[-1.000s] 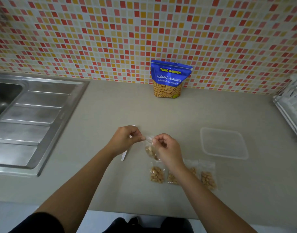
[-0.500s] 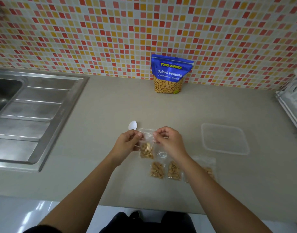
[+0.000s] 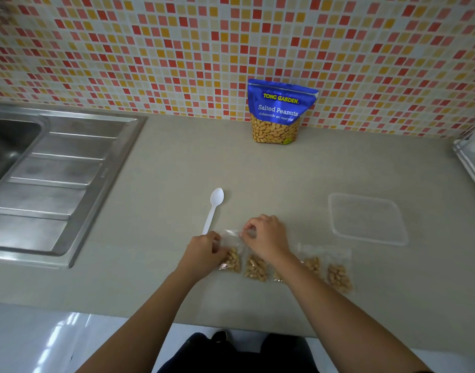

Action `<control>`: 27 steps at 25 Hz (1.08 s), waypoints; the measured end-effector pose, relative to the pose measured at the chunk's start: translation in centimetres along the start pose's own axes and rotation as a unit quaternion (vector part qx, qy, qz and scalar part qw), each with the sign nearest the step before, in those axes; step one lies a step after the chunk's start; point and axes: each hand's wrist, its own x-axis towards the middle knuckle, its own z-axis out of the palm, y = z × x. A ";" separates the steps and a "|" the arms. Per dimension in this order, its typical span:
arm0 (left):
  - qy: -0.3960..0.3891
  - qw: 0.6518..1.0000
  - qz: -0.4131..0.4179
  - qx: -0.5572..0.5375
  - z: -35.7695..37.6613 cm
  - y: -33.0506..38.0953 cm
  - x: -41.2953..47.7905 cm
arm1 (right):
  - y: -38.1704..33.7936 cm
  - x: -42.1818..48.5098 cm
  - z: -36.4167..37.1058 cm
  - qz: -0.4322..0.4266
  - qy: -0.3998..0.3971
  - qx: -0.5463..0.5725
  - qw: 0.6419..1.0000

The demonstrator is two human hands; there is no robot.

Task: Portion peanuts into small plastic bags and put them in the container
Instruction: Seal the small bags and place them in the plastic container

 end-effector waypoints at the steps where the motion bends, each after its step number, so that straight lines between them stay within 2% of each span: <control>1: 0.019 0.999 0.007 0.046 -0.1 0.3 -0.1 | 0.4 -0.1 -0.6 -0.002 0.008 0.004 1.000; 3: 0.064 0.991 0.045 0.107 -0.2 0.7 0.1 | 2.2 -0.4 -2.2 0.002 0.028 -0.010 1.000; 4: 0.084 0.985 0.094 0.114 -0.1 0.9 0.4 | 3.3 -0.7 -2.8 0.006 0.031 -0.034 0.999; 6: 0.093 0.967 0.194 0.133 0.5 1.8 1.4 | 5.0 -1.3 -3.6 0.004 0.003 -0.092 0.996; 7: 0.076 0.958 0.218 0.168 0.9 2.4 2.0 | 5.3 -1.4 -3.4 -0.006 -0.023 -0.101 0.995; 9: 0.020 0.944 0.200 0.261 1.8 3.9 2.7 | 5.3 -1.5 -2.5 -0.040 -0.053 -0.084 0.994; 11: -0.001 0.934 0.187 0.304 2.1 4.5 3.1 | 4.8 -1.4 -1.8 -0.074 -0.030 -0.061 0.995; 14: 0.049 0.941 0.269 0.199 1.9 4.2 3.7 | 5.1 -1.7 -1.9 -0.095 0.018 0.004 0.995; 16: -0.017 0.970 0.240 0.023 0.9 4.6 3.3 | 5.3 -2.3 -2.6 -0.067 0.026 0.107 0.992; 18: -0.079 0.975 0.177 -0.106 -0.3 5.5 2.9 | 5.0 -2.6 -4.1 -0.019 0.031 0.242 0.970; 21: -0.095 0.953 0.171 -0.230 -2.9 7.9 3.0 | 3.8 -2.1 -7.5 0.014 0.058 0.381 0.923; 24: -0.108 0.915 0.176 -0.348 -6.7 11.5 3.3 | 2.4 -1.1 -12.0 -0.028 0.077 0.442 0.893; 25: -0.110 0.906 0.187 -0.363 -7.9 12.6 3.3 | 1.9 -1.0 -13.4 -0.041 0.081 0.453 0.887; 27: -0.094 0.916 0.223 -0.320 -9.9 14.4 3.2 | 1.0 -0.9 -15.7 -0.057 0.097 0.448 0.887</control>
